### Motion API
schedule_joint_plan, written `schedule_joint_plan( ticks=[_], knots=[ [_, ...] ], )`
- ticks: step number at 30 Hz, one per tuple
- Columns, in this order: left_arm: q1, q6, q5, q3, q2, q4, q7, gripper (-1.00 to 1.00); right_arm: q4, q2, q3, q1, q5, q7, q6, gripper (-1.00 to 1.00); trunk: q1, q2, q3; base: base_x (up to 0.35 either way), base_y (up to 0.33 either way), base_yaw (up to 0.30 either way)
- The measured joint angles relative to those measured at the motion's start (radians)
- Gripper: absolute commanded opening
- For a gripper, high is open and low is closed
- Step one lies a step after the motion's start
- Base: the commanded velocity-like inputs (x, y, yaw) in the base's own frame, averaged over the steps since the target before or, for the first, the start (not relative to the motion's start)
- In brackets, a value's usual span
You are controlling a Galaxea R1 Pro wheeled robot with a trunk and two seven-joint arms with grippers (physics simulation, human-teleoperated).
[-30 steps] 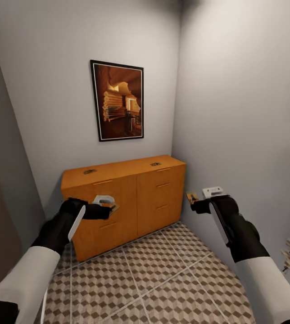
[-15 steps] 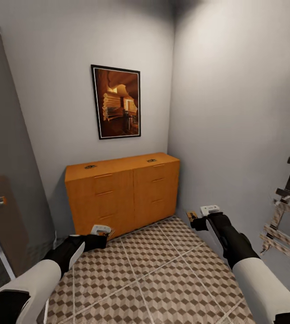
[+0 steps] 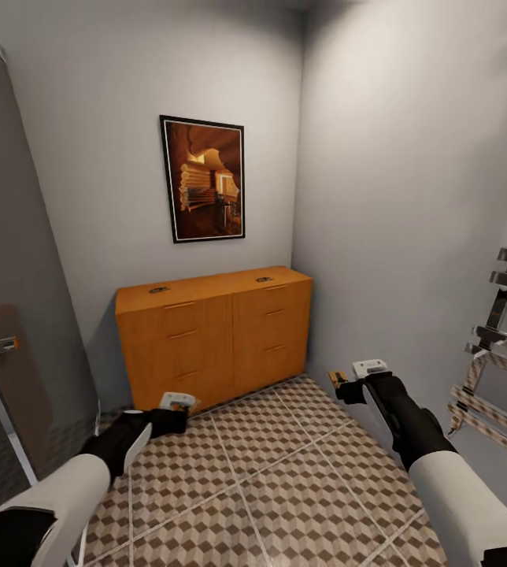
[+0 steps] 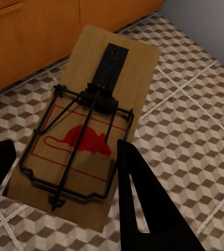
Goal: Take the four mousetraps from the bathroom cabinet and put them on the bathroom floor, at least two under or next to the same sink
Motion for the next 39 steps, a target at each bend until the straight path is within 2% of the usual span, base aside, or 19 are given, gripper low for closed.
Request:
schedule_joint_plan(
  ticks=[12,27,39],
  knots=[
    [0.0,0.002,0.001,0.003,-0.011,-0.002,-0.001,-1.0,0.0,0.007,0.002,0.0,0.001,0.001,0.003,-1.0,0.0,0.0,0.0,-0.052,0.0,0.0],
    [0.0,0.01,0.007,0.004,-0.012,-0.018,0.0,-1.0,0.005,0.011,0.003,0.001,-0.006,0.001,0.007,-1.0,0.001,0.0,0.0,-0.325,0.0,0.0],
    [0.0,0.004,0.007,0.003,-0.017,-0.017,0.0,-1.0,0.073,0.007,0.001,0.002,-0.006,0.011,0.0,-1.0,0.0,0.0,0.0,-0.322,0.0,-0.003]
  ],
)
